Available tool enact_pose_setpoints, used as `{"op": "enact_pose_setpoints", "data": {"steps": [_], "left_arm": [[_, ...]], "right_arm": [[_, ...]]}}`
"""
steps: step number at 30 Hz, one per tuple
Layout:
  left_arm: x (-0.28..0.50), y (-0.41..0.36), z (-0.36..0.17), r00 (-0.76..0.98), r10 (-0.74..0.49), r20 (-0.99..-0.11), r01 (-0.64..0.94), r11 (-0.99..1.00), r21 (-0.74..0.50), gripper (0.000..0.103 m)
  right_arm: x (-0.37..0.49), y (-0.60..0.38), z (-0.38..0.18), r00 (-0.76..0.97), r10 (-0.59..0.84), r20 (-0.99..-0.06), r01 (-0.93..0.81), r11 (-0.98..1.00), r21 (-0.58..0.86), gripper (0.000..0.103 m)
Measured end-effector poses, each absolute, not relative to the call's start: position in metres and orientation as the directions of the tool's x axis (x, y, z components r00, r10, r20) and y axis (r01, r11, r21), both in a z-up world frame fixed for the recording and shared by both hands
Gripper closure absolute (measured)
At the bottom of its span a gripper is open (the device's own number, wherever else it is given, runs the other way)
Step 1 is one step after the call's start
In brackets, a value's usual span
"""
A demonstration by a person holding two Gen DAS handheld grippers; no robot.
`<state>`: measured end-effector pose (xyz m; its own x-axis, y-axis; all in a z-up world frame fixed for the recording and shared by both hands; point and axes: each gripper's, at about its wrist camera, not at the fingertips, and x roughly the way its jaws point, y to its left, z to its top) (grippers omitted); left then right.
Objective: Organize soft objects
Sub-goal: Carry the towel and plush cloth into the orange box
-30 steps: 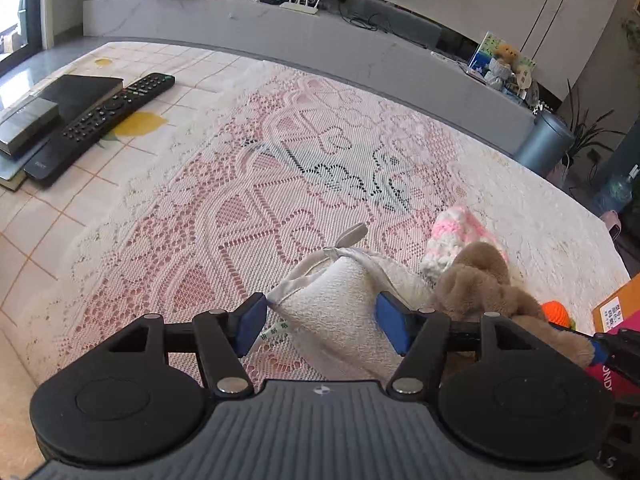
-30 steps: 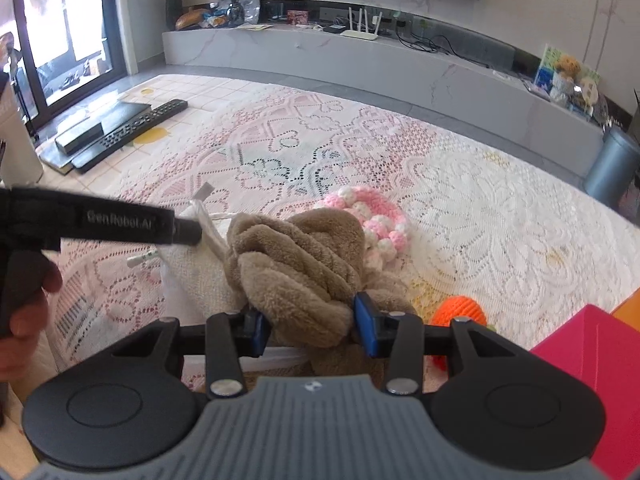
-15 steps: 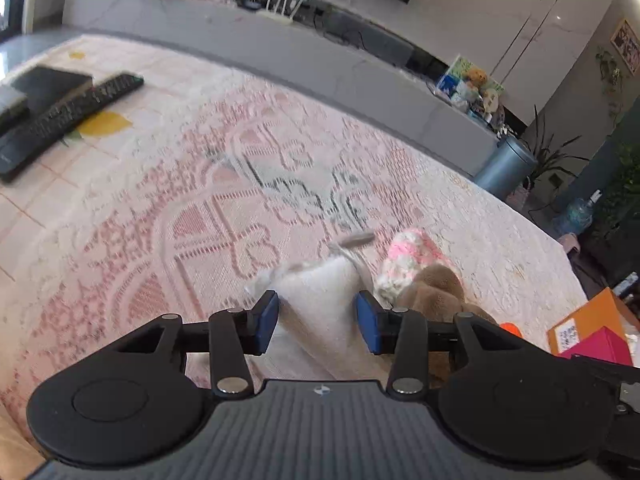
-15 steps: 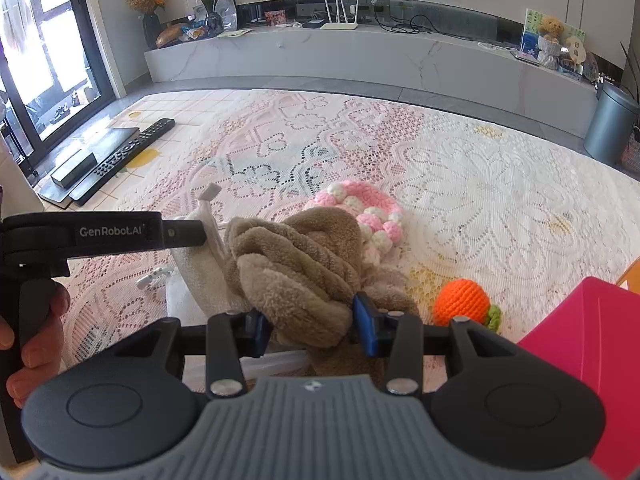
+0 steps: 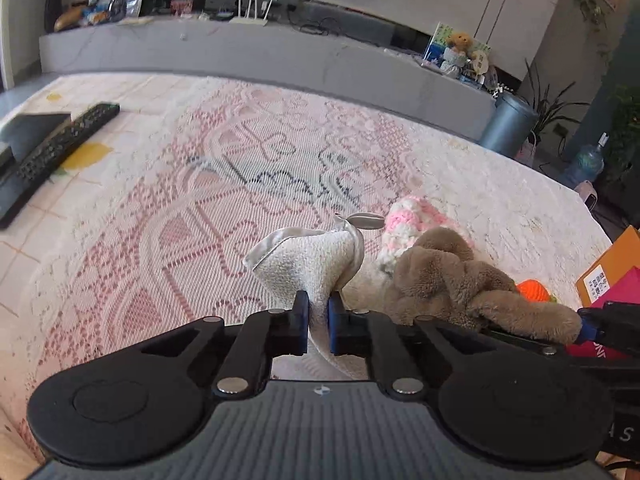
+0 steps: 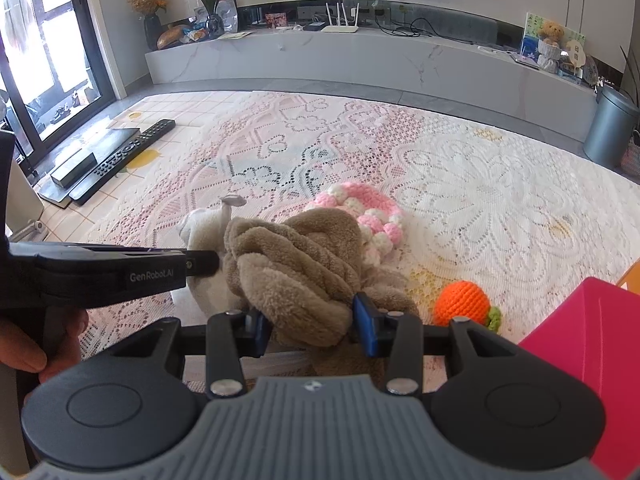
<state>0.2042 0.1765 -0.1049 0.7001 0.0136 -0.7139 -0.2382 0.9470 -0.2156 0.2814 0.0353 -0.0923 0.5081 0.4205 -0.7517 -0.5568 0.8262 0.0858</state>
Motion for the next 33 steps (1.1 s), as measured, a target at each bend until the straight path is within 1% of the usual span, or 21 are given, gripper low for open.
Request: {"op": "enact_pose_setpoints", "data": {"steps": [1, 2, 4, 7, 13, 17, 24, 29, 33], "left_arm": [[0.202, 0.175, -0.102, 0.713, 0.022, -0.701, -0.234, 0.95, -0.208, 0.094], [0.2, 0.174, -0.097, 0.727, 0.035, -0.685, -0.233, 0.952, -0.199, 0.094], [0.194, 0.173, -0.089, 0.754, 0.045, -0.656, -0.229, 0.953, -0.197, 0.094], [0.185, 0.169, -0.078, 0.781, 0.051, -0.623, -0.215, 0.957, -0.192, 0.094], [0.165, 0.146, -0.049, 0.852, 0.095, -0.515, -0.158, 0.984, -0.08, 0.094], [0.156, 0.138, -0.035, 0.875, 0.084, -0.477, -0.135, 0.988, -0.073, 0.094], [0.143, 0.131, -0.012, 0.887, 0.056, -0.458, -0.108, 0.99, -0.089, 0.094], [0.137, 0.115, 0.005, 0.894, 0.034, -0.447, -0.066, 0.996, -0.056, 0.094], [0.133, 0.094, 0.016, 0.899, -0.005, -0.439, -0.013, 0.999, -0.038, 0.094]], "right_arm": [[0.28, 0.035, -0.09, 0.516, 0.42, -0.746, -0.556, 0.827, 0.081, 0.064], [0.279, 0.034, -0.088, 0.524, 0.422, -0.74, -0.556, 0.827, 0.078, 0.07], [0.276, 0.033, -0.081, 0.541, 0.425, -0.726, -0.556, 0.828, 0.07, 0.072], [0.271, 0.027, -0.071, 0.567, 0.429, -0.703, -0.551, 0.832, 0.064, 0.073], [0.259, 0.014, -0.049, 0.613, 0.44, -0.656, -0.542, 0.838, 0.055, 0.074], [0.251, 0.008, -0.033, 0.634, 0.455, -0.625, -0.547, 0.836, 0.055, 0.074], [0.236, -0.012, -0.007, 0.649, 0.484, -0.587, -0.539, 0.837, 0.094, 0.074], [0.221, -0.035, 0.013, 0.698, 0.469, -0.542, -0.519, 0.852, 0.068, 0.074], [0.212, -0.06, 0.022, 0.721, 0.443, -0.533, -0.488, 0.87, 0.062, 0.074]]}}
